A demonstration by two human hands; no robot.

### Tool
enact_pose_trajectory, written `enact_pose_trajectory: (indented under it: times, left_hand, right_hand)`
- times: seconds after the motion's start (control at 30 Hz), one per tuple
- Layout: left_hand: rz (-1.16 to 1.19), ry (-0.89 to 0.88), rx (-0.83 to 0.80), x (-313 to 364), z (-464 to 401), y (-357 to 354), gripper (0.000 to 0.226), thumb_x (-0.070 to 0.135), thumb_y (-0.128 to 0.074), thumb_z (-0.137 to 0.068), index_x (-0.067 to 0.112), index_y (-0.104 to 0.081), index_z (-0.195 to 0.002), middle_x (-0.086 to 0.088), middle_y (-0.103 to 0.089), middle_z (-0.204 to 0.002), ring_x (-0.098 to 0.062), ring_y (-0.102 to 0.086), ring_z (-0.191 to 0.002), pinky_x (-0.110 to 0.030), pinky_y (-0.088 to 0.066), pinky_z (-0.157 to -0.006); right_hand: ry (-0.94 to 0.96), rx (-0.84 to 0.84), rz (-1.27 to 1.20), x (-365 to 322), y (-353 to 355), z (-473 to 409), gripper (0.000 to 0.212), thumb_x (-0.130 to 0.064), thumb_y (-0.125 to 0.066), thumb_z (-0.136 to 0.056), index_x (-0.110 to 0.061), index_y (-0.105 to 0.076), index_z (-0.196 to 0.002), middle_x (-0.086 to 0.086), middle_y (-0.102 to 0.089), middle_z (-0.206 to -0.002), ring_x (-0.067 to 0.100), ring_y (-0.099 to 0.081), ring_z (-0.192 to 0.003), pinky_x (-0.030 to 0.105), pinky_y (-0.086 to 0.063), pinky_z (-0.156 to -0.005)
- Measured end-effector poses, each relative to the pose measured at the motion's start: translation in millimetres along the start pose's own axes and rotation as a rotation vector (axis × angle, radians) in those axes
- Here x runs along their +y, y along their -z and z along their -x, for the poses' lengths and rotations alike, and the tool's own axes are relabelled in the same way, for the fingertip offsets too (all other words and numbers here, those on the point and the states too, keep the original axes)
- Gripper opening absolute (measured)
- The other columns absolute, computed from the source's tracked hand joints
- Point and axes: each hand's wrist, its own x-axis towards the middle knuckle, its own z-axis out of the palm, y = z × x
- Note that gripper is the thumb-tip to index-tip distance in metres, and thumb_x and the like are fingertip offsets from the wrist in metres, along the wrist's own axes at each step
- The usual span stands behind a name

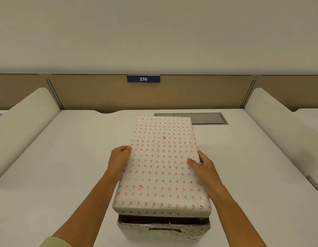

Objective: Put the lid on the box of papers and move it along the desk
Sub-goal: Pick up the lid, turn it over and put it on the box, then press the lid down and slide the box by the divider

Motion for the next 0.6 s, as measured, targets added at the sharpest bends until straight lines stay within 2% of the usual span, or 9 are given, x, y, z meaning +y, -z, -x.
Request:
enact_pose_trajectory:
  times: [0.07, 0.23, 0.5, 0.6]
  left_hand:
    - [0.001, 0.015, -0.020, -3, -2, -1, 0.023, 0.033, -0.044, -0.101, 0.021, -0.063, -0.104, -0.001, -0.067, -0.108, -0.027, -0.066, -0.098, -0.041, -0.054, -0.084]
    - [-0.005, 0.041, -0.031, 3, -7, -5, 0.022, 0.031, -0.044, -0.101, 0.018, -0.062, -0.102, -0.004, -0.065, -0.107, -0.028, -0.064, -0.097, -0.039, -0.053, -0.080]
    - [-0.024, 0.068, -0.056, -8, 3, -5, 0.023, 0.033, -0.043, -0.101, 0.019, -0.061, -0.104, -0.004, -0.066, -0.109, -0.027, -0.065, -0.095, -0.040, -0.055, -0.081]
    - [-0.018, 0.073, -0.094, -9, 14, 0, 0.019, 0.029, -0.044, -0.102, 0.018, -0.059, -0.102, -0.001, -0.066, -0.103, -0.019, -0.063, -0.083, -0.037, -0.050, -0.075]
  right_hand:
    - [-0.027, 0.000, 0.004, -2, 0, -4, 0.038, -0.034, -0.059, -0.100, -0.030, -0.050, -0.136, -0.004, -0.063, -0.130, 0.020, -0.065, -0.109, 0.035, -0.056, -0.078]
    - [-0.059, -0.015, 0.020, -8, 2, -9, 0.031, -0.033, -0.060, -0.100, -0.030, -0.050, -0.130, -0.004, -0.063, -0.124, 0.017, -0.065, -0.099, 0.029, -0.051, -0.068]
    - [-0.080, 0.030, -0.003, 6, 6, 0, 0.022, -0.029, -0.053, -0.103, -0.024, -0.060, -0.124, -0.004, -0.069, -0.117, 0.015, -0.067, -0.096, 0.032, -0.055, -0.073]
    - [-0.072, 0.026, -0.029, 12, 8, 6, 0.023, -0.028, -0.055, -0.103, -0.023, -0.062, -0.124, -0.005, -0.070, -0.118, 0.016, -0.069, -0.099, 0.035, -0.058, -0.078]
